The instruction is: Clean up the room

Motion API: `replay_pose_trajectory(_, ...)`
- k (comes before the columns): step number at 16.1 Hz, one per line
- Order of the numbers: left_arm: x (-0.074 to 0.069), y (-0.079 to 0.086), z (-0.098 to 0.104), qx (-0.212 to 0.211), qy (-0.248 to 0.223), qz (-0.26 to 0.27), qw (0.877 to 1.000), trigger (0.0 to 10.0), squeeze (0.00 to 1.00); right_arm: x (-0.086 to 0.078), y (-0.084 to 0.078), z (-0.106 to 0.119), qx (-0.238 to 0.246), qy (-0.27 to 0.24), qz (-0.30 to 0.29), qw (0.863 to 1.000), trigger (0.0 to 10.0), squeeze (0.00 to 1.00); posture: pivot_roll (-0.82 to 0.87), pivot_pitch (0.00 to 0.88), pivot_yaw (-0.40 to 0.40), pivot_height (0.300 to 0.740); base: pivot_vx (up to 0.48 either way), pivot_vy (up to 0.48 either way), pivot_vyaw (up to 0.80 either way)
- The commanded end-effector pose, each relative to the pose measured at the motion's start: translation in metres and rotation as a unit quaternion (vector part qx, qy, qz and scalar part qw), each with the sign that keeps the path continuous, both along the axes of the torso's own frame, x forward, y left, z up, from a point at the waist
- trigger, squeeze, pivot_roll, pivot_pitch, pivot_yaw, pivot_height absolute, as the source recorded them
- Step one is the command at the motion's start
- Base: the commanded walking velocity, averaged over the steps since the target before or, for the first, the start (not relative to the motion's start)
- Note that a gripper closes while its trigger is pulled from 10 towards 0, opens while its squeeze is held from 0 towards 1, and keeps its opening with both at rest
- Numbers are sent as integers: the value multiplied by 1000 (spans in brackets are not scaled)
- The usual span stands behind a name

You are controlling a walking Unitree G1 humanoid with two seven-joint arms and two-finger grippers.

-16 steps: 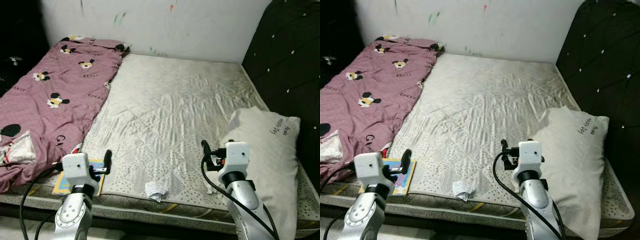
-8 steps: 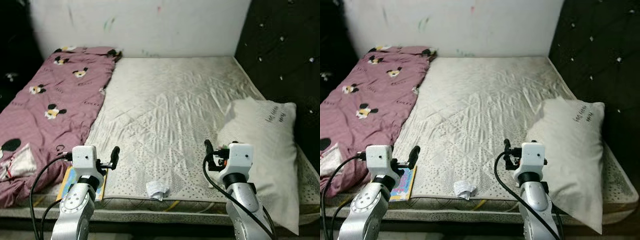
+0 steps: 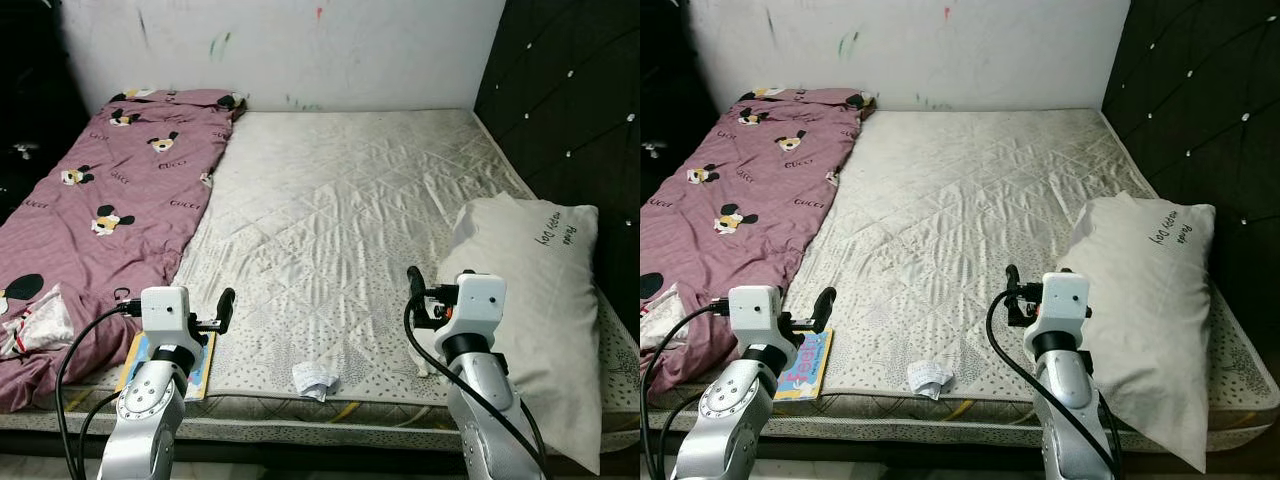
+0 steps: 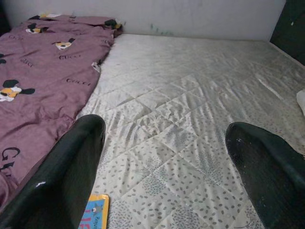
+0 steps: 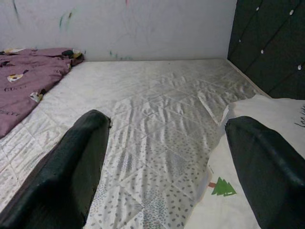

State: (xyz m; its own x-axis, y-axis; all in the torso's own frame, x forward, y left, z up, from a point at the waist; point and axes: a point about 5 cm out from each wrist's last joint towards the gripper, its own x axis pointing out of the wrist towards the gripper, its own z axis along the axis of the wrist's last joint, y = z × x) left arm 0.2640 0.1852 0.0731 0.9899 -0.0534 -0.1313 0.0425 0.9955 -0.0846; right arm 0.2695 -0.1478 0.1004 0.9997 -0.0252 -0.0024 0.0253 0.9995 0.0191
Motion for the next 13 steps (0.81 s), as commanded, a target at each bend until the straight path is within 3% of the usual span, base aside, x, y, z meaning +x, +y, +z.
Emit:
replay_pose_trajectory(1,2,5,2,8,-3,6,1000,10000,0,2,2,-1,4,2,2,1000,10000,0,-47,0,40,740,0,0,0)
replay_pose_trajectory(6,2,0,0,2,0,-4,1000,10000,0,-6,-3,-7,0,10,-7,1000,10000,0,-64,0,60,740,0,0,0)
replay_pose_trajectory(7,13,-7,2,-10,-5,-16,1000,10000,0,0,-4,-6,-9,7,-9,1000,10000,0,-77,0,54,740,0,0,0)
replay_pose_trajectory(9,18,-13,3,-18,-7,-21,1000,10000,0,5,-5,-4,-22,0,-5,1000,10000,0,-86,0,47,740,0,0,0)
replay_pose_trajectory(11,15,-16,1,-15,-8,-24,1000,10000,0,6,-8,-3,-28,-1,-4,1000,10000,0,-77,0,41,740,0,0,0)
replay_pose_trajectory(13,11,-10,0,-13,-7,-16,1000,10000,0,6,-7,-2,-22,-1,-3,1000,10000,0,-53,0,38,740,0,0,0)
